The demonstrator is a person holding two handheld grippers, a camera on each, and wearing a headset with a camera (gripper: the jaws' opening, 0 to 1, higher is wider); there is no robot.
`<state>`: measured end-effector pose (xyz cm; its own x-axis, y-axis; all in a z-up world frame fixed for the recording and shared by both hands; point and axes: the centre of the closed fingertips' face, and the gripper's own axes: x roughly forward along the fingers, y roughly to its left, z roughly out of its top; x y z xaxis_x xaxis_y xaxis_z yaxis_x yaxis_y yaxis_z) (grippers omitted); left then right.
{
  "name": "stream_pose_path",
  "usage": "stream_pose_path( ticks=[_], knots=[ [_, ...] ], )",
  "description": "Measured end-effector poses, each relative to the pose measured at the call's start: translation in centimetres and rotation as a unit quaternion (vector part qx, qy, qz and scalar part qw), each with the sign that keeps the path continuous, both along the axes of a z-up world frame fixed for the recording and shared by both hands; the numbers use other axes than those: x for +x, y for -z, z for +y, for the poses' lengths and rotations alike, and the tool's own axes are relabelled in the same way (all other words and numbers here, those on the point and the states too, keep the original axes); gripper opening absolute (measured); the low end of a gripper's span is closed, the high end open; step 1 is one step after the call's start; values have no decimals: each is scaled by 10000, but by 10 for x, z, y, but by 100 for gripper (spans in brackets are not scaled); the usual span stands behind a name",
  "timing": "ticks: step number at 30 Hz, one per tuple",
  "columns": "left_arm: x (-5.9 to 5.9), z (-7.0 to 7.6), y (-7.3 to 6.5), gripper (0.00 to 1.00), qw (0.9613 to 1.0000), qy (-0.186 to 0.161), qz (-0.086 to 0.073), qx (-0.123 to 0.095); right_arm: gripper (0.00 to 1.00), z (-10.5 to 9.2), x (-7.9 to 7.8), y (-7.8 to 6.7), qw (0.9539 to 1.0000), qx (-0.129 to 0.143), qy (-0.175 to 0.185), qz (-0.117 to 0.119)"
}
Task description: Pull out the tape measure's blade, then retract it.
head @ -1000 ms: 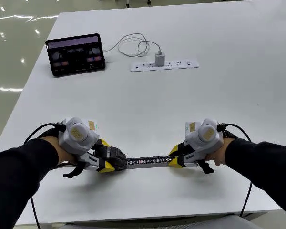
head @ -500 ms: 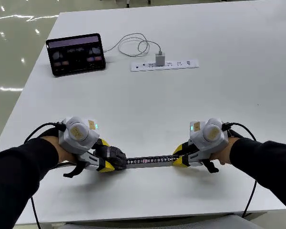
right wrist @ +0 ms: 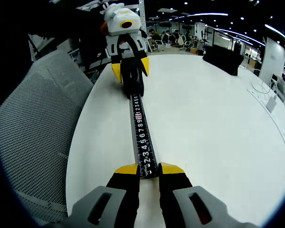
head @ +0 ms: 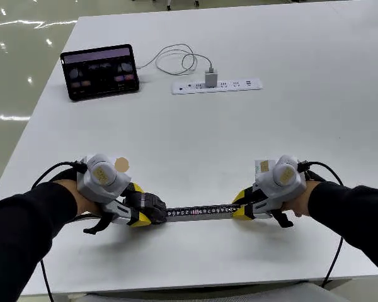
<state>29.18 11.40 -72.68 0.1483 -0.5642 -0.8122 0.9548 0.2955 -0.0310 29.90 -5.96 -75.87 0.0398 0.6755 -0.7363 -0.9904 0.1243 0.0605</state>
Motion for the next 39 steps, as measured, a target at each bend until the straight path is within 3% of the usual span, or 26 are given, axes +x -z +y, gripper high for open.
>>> stream_pose_path(
  ticks=[39],
  knots=[
    [2,1,2,34,10000,2,22,15,10,-27,0,0,9998,-84,160,14]
  ],
)
